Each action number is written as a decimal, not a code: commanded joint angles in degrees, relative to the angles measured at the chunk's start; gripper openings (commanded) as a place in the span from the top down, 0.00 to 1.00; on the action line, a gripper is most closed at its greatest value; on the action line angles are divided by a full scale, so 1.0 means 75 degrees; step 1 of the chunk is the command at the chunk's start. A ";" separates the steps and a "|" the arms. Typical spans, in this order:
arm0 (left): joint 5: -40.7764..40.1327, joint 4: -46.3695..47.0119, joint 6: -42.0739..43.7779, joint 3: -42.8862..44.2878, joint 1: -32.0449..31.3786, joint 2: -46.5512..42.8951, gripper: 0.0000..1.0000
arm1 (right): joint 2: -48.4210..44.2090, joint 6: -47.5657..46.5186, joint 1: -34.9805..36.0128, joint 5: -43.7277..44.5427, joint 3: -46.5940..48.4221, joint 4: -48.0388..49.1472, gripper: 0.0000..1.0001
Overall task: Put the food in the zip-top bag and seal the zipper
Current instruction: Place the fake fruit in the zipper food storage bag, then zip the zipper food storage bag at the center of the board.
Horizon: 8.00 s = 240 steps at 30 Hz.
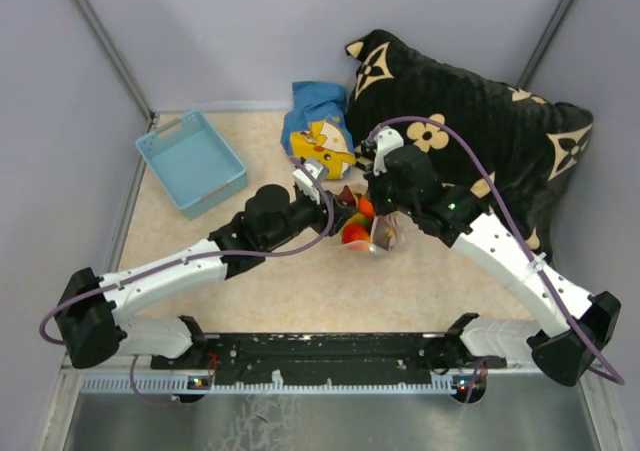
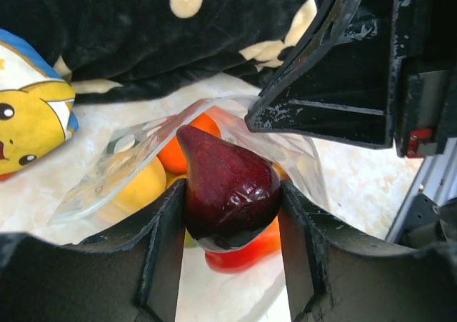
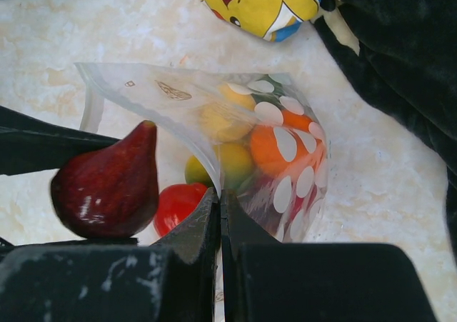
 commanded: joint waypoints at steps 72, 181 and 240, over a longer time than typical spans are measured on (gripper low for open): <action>-0.2310 -0.2664 -0.2613 -0.0543 0.0005 -0.1522 1.00 | -0.1626 -0.0578 -0.0026 -0.0912 -0.1015 0.1924 0.54; 0.5644 -0.6116 0.7933 0.4304 0.0773 0.2067 0.87 | -0.5216 -0.2406 0.0004 -0.2633 -0.6035 0.6320 1.00; 0.5409 -0.6255 0.7542 0.3167 0.1384 0.0492 0.98 | -0.3047 -0.3374 -0.0002 -0.4302 -0.3982 0.5091 0.39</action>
